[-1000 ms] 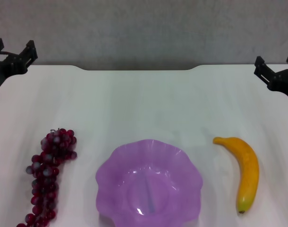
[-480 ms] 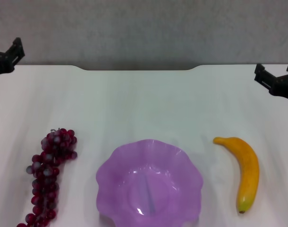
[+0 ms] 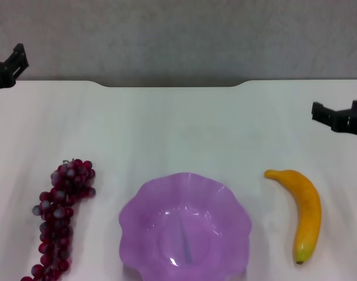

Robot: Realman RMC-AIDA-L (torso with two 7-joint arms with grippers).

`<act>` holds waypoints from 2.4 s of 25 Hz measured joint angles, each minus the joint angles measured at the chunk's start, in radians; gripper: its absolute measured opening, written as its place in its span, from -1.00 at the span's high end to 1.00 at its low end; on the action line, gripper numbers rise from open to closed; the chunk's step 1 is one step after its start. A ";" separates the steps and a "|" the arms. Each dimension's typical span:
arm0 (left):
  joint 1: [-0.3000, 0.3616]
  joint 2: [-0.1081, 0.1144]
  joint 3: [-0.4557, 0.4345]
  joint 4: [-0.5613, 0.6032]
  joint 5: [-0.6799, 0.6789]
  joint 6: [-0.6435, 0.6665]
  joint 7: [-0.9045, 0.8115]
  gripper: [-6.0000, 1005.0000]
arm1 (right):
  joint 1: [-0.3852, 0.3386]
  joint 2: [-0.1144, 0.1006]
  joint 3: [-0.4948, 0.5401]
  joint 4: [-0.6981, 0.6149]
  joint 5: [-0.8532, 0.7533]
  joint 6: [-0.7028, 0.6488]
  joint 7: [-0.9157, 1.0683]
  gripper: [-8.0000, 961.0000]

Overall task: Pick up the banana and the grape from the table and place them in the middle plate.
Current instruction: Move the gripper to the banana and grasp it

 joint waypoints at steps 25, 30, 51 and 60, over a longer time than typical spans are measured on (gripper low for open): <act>-0.019 -0.001 -0.011 0.011 0.006 0.001 0.000 -0.51 | 0.272 -0.002 -0.037 0.378 0.035 0.166 0.109 -0.59; -0.019 -0.001 -0.012 0.015 0.008 0.001 0.000 -0.51 | 0.272 -0.002 -0.029 0.400 0.039 0.164 0.110 -0.58; -0.037 -0.001 -0.012 0.021 0.009 0.001 0.000 -0.51 | 0.355 -0.003 -0.038 0.592 0.091 0.108 0.098 -0.53; -0.037 -0.001 -0.012 0.021 0.009 0.002 0.000 -0.51 | 0.389 -0.003 -0.064 0.669 0.130 0.091 0.098 -0.51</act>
